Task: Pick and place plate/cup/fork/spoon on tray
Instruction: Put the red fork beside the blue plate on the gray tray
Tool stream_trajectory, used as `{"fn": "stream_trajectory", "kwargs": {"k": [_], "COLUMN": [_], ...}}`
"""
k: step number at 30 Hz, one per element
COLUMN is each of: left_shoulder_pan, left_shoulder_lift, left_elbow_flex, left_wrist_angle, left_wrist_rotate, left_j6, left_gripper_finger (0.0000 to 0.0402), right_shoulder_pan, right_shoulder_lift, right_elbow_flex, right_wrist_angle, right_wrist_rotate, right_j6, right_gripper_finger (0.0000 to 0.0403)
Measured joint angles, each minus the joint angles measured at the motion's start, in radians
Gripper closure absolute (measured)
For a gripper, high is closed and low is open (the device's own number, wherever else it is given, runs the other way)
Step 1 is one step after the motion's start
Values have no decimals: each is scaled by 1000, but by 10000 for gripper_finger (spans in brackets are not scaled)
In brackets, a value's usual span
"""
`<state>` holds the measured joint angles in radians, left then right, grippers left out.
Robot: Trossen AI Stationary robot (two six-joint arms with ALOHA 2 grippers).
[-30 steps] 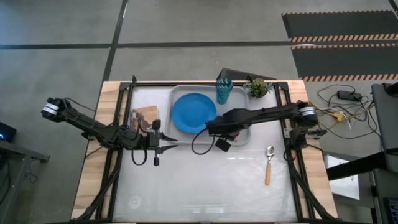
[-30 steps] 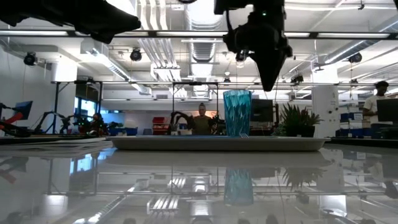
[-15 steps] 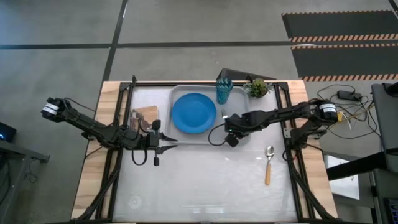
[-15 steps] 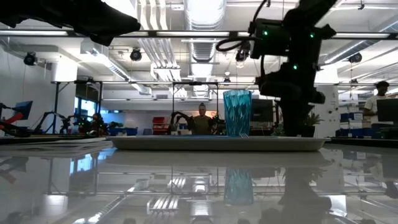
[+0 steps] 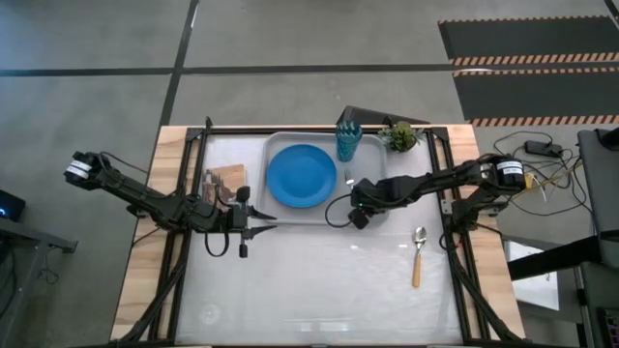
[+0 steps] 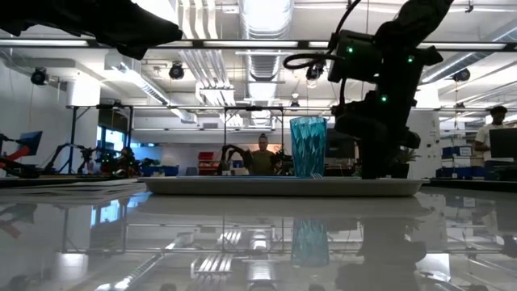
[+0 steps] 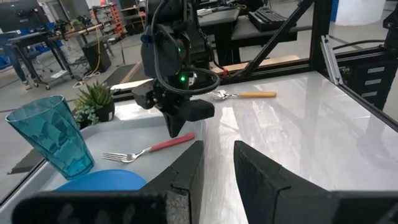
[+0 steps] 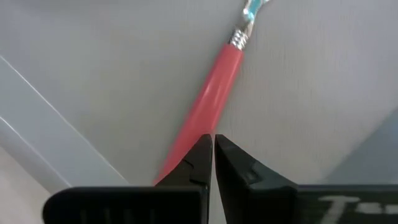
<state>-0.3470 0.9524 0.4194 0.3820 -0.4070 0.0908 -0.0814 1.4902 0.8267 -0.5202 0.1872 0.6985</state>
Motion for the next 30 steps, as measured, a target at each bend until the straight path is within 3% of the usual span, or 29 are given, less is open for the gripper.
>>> {"fn": "stream_trajectory", "kwargs": {"k": [5,17,30], "left_shoulder_pan": [0,0,0], "left_shoulder_lift": [0,0,0], "left_elbow_flex": [0,0,4], "left_wrist_angle": [1,2,2], "left_wrist_rotate": [-1,-3,-3], "left_j6": [1,-4,-5], "left_gripper_finger": [332,332,332], "right_shoulder_pan": [0,21,52], "right_shoulder_lift": [0,0,0], "right_elbow_flex": [-6,-34,-43], "right_wrist_angle": [9,52,213], "right_wrist_rotate": [50,49,44], "right_j6": [-2,37,42], "right_gripper_finger": [394,394,394]}}
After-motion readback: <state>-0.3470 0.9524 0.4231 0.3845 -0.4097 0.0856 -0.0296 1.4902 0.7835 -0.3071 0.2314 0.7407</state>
